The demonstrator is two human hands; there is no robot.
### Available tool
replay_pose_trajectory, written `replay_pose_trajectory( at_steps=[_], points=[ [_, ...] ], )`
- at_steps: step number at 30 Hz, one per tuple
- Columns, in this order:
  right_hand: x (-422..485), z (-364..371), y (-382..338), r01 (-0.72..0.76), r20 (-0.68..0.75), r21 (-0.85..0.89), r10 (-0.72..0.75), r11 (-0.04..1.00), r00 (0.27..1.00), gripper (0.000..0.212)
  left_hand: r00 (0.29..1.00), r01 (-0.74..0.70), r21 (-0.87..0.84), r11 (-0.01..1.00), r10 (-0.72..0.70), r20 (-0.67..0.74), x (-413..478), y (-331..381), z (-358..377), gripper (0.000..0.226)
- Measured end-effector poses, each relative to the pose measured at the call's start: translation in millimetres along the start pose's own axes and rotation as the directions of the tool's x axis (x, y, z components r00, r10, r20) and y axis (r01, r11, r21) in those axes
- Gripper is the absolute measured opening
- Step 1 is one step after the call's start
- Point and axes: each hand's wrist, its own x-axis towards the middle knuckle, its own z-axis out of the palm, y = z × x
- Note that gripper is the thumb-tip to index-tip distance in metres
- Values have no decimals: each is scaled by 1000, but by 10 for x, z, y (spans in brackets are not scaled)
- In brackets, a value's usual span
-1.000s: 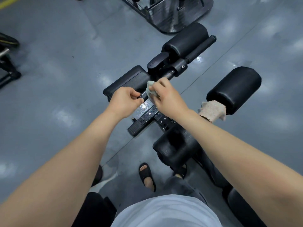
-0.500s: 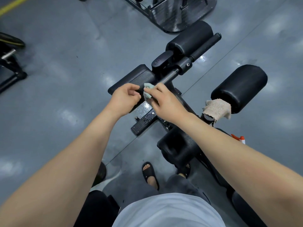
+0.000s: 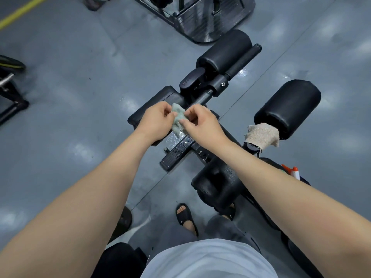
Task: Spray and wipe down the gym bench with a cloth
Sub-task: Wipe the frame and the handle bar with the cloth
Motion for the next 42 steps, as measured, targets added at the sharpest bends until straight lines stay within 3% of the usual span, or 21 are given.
replay_pose_trajectory(
  at_steps=[4, 8, 12, 17, 20, 22, 24, 27, 29, 31, 34, 39, 42],
  points=[
    [102, -15, -34, 0, -9, -88, -1, 996, 1000, 16, 999, -36, 33, 999, 36, 15, 64, 71, 3, 5],
    [134, -144, -11, -117, 16, 106, 116, 987, 993, 15, 990, -63, -160, 985, 82, 114, 86, 95, -75, 13],
    [114, -252, -31, -168, 115, 393, 133, 904, 984, 12, 972, -48, -221, 974, 97, 214, 129, 89, -164, 25],
    [134, -262, -55, -153, 108, 357, 122, 921, 987, 16, 961, -15, -411, 911, 127, 246, 73, 189, -246, 33],
    [164, -301, -22, -165, 50, 265, 157, 950, 986, 15, 998, 2, -327, 945, 20, 64, 96, 247, -268, 32],
    [168, -327, 47, -228, 104, 280, 206, 933, 973, 19, 997, 62, -234, 970, -68, -21, 165, 223, -284, 30],
    [146, -309, 113, -276, 182, 216, 239, 936, 954, 16, 995, 96, -90, 991, -95, 8, 224, 158, -252, 24],
    [130, -228, 256, -303, 140, 25, 297, 953, 945, 19, 1000, 15, 177, 984, -17, 12, 253, 68, -109, 23],
    [128, -200, 335, -313, 113, -19, 313, 950, 943, 18, 999, -36, 198, 979, 38, -5, 207, 99, -14, 19],
    [121, -200, 386, -317, 119, -47, 320, 947, 940, 16, 993, -46, 179, 983, 25, 116, 161, 160, 69, 37],
    [92, -216, 445, -310, 132, -32, 311, 950, 941, 15, 954, -113, 341, 933, 6, 301, 130, 196, 182, 52],
    [112, -246, 527, -292, 125, 31, 286, 956, 950, 8, 965, -154, 472, 868, 30, 261, 221, 235, 319, 34],
    [158, -317, 544, -298, 60, 92, 294, 950, 954, 12, 974, -162, 544, 823, 45, 223, 280, 303, 383, 46]
  ],
)
